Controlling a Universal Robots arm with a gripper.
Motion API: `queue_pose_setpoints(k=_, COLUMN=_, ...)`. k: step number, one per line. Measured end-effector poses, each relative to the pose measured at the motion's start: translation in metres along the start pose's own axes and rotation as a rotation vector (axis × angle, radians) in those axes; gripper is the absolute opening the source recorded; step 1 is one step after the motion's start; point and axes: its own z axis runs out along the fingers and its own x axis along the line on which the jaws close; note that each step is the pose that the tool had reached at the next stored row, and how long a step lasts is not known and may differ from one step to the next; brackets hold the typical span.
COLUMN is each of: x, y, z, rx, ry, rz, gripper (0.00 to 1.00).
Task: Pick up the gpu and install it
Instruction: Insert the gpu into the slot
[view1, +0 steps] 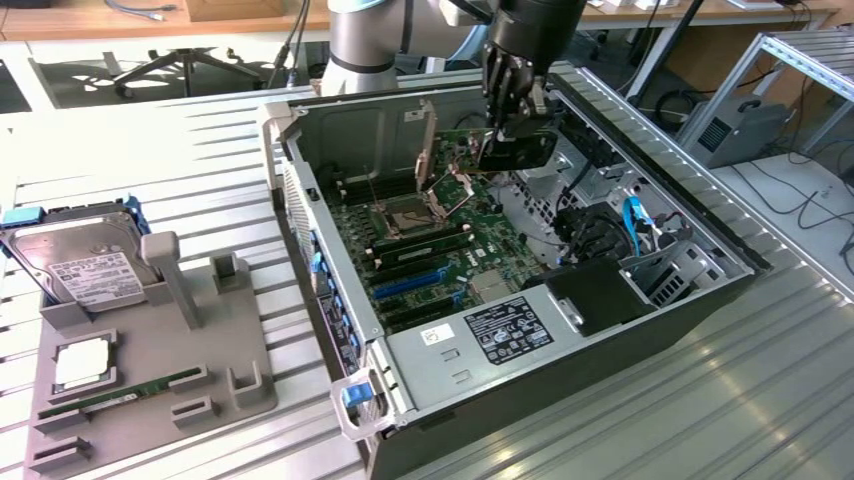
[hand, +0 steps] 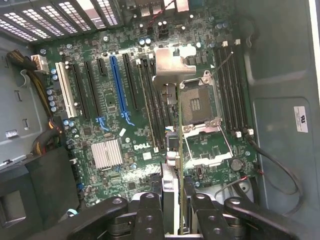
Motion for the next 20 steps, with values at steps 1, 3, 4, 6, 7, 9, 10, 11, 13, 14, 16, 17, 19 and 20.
queue_pose_setpoints(k=1, x=0.0000, y=0.0000, z=0.0000, rx=-0.0001, ry=-0.0001, rz=-0.004, gripper=0.27)
queue_pose_setpoints(k=3, x=0.0000, y=0.0000, z=0.0000, rx=-0.0005, ry=-0.0004, rz=-0.014, gripper=0.27)
queue_pose_setpoints(k=4, x=0.0000, y=0.0000, z=0.0000, rx=-0.0005, ry=-0.0005, rz=-0.018, gripper=0.27)
queue_pose_setpoints(k=6, x=0.0000, y=0.0000, z=0.0000, rx=-0.0008, ry=-0.0007, rz=-0.025, gripper=0.27)
queue_pose_setpoints(k=7, x=0.0000, y=0.0000, z=0.0000, rx=-0.0008, ry=-0.0008, rz=-0.028, gripper=0.27)
queue_pose_setpoints(k=9, x=0.0000, y=0.0000, z=0.0000, rx=-0.0011, ry=-0.0010, rz=-0.035, gripper=0.27)
queue_pose_setpoints(k=10, x=0.0000, y=0.0000, z=0.0001, rx=-0.0011, ry=-0.0011, rz=-0.038, gripper=0.27)
queue_pose_setpoints(k=11, x=0.0000, y=0.0000, z=0.0000, rx=-0.0012, ry=-0.0012, rz=-0.041, gripper=0.27)
queue_pose_setpoints(k=13, x=0.0000, y=0.0000, z=0.0001, rx=-0.0015, ry=-0.0014, rz=-0.050, gripper=0.27)
queue_pose_setpoints(k=14, x=0.0000, y=0.0000, z=0.0001, rx=-0.0016, ry=-0.0016, rz=-0.054, gripper=0.27)
queue_pose_setpoints(k=16, x=0.0000, y=0.0000, z=0.0001, rx=-0.0019, ry=-0.0019, rz=-0.064, gripper=0.27)
queue_pose_setpoints(k=17, x=0.0000, y=0.0000, z=0.0001, rx=-0.0020, ry=-0.0020, rz=-0.067, gripper=0.27)
queue_pose_setpoints(k=19, x=0.0000, y=0.0000, z=0.0001, rx=-0.0023, ry=-0.0022, rz=-0.075, gripper=0.27)
queue_pose_setpoints(k=20, x=0.0000, y=0.0000, z=0.0001, rx=-0.0023, ry=-0.0022, rz=-0.078, gripper=0.27)
